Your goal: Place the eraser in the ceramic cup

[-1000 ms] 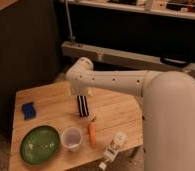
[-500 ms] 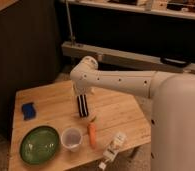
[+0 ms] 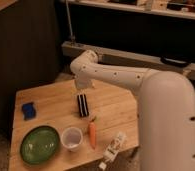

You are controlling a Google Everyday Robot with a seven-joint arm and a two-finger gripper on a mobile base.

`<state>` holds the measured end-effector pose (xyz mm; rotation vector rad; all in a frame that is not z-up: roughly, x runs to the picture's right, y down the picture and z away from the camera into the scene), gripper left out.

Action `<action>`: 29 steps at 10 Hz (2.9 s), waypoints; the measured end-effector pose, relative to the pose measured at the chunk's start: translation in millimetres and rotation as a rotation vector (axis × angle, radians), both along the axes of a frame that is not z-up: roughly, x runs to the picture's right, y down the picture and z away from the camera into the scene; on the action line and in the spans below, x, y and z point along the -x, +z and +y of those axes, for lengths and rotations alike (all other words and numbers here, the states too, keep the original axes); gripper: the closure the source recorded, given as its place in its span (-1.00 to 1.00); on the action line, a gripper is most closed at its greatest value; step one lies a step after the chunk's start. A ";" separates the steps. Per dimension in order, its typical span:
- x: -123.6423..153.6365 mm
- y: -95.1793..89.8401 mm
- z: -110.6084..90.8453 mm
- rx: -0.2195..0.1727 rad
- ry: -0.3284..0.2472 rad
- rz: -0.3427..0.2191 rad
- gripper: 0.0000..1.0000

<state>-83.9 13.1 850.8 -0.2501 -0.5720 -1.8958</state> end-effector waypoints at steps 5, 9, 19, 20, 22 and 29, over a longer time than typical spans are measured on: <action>3.0 40.4 29.4 0.079 0.005 0.062 -0.60; 12.8 63.2 51.1 0.113 0.023 0.035 -0.60; 30.5 71.6 79.2 0.118 -0.011 0.003 0.69; 30.8 69.9 79.8 0.120 -0.015 -0.004 0.85; 34.4 62.4 81.7 0.111 -0.029 -0.030 1.00; -5.6 -72.7 25.4 -0.150 0.129 -0.381 1.00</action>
